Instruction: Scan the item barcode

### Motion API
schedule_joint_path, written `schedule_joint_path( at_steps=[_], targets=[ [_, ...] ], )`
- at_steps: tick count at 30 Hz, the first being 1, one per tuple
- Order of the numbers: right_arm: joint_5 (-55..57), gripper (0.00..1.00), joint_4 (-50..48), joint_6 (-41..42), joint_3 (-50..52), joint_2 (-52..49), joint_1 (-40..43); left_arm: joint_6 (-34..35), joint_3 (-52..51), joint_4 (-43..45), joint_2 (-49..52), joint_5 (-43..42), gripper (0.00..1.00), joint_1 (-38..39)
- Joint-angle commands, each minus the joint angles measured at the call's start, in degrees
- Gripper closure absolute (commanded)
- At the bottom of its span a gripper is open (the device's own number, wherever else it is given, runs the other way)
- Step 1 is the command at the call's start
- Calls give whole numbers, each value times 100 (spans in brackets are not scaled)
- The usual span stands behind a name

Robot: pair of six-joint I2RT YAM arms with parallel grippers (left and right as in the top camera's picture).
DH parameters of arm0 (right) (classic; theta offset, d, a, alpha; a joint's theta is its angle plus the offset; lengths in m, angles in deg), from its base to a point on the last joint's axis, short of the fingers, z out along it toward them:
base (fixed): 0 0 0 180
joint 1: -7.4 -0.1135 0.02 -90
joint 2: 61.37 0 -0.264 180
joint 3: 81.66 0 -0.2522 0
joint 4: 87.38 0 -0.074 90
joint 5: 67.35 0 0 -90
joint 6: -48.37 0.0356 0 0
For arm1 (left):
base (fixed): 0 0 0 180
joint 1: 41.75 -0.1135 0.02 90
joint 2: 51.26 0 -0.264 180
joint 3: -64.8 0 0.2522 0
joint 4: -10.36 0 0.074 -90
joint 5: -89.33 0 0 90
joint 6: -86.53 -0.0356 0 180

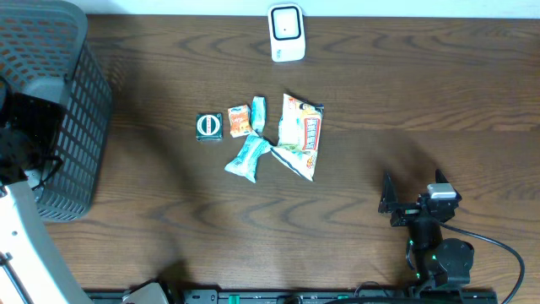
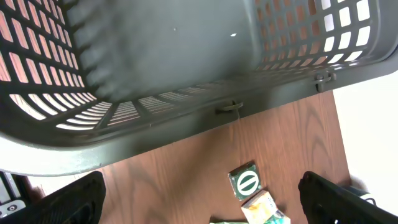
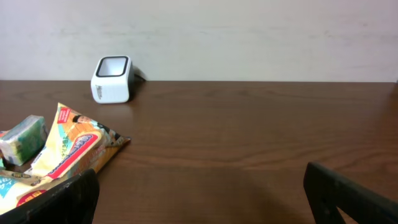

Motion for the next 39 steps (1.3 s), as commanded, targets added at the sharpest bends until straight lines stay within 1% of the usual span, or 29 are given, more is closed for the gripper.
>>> schedule_joint_path(
  at_steps=[1,36,37,38,39],
  targets=[
    [24,1,26,61,4,37,44,9,15,-20,0,33,2,-24],
    [-20,1,-42,79,4,37,42,11,15,-20,0,33,2,-24],
    [-223,1,-107,280,4,37,37,11,15,-20,0,33,2,-24],
    [-590,1,-280,671,7,37,35,9,15,-20,0,33,2,-24],
    [-1305,1,-557,1403,4,37,35,9,15,-20,0,33,3,-24]
  ],
)
